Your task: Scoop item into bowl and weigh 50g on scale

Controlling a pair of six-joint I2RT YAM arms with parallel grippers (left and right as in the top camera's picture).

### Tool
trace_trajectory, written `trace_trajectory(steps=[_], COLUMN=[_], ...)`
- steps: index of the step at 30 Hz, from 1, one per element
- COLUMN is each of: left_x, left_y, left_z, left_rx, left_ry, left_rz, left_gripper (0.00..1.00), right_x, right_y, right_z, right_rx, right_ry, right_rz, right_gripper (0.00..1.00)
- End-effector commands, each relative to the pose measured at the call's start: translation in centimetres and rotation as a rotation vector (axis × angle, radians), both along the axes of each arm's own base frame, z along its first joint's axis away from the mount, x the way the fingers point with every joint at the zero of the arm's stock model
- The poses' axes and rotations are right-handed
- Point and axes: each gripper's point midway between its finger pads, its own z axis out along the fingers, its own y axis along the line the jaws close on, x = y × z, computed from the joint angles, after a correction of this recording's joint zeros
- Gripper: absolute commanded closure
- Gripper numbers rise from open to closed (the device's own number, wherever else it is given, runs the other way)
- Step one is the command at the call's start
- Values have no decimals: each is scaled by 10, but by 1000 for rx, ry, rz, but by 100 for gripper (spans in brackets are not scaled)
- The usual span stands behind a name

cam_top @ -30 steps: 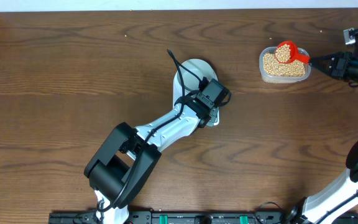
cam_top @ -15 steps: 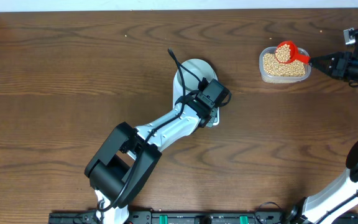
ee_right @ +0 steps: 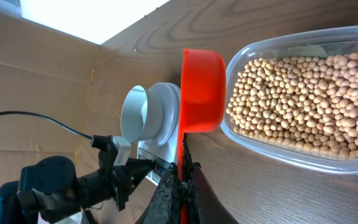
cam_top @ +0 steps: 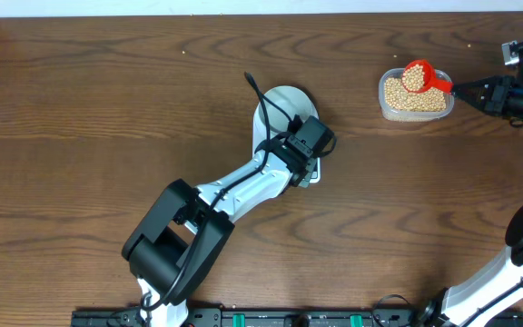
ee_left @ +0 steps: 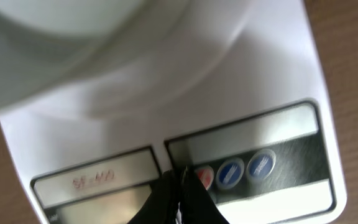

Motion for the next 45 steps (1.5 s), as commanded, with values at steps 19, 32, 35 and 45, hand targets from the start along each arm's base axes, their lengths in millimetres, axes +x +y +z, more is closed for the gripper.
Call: trace_trajectory(steps=[19,32,35,45], left_x=[-38,-48,-48,-49], left_y=[51,56,56,56], left_z=[189,179,179,178], left_rx=[-100,-83,-89,-87], left_ry=[-297,-233,-230,-227], left_rz=[-107,-138,-127,-127], left_gripper=[93,93,93,93], right_x=[-1,-6,-7,-12], right_y=[2,5,4,6], right_z=[8,5,3,11], right_rx=[11,-29,-42,-64], right_ry=[-48,-80,-73,-74], right_rz=[22,65,64,66], right_gripper=[99,99,99,99])
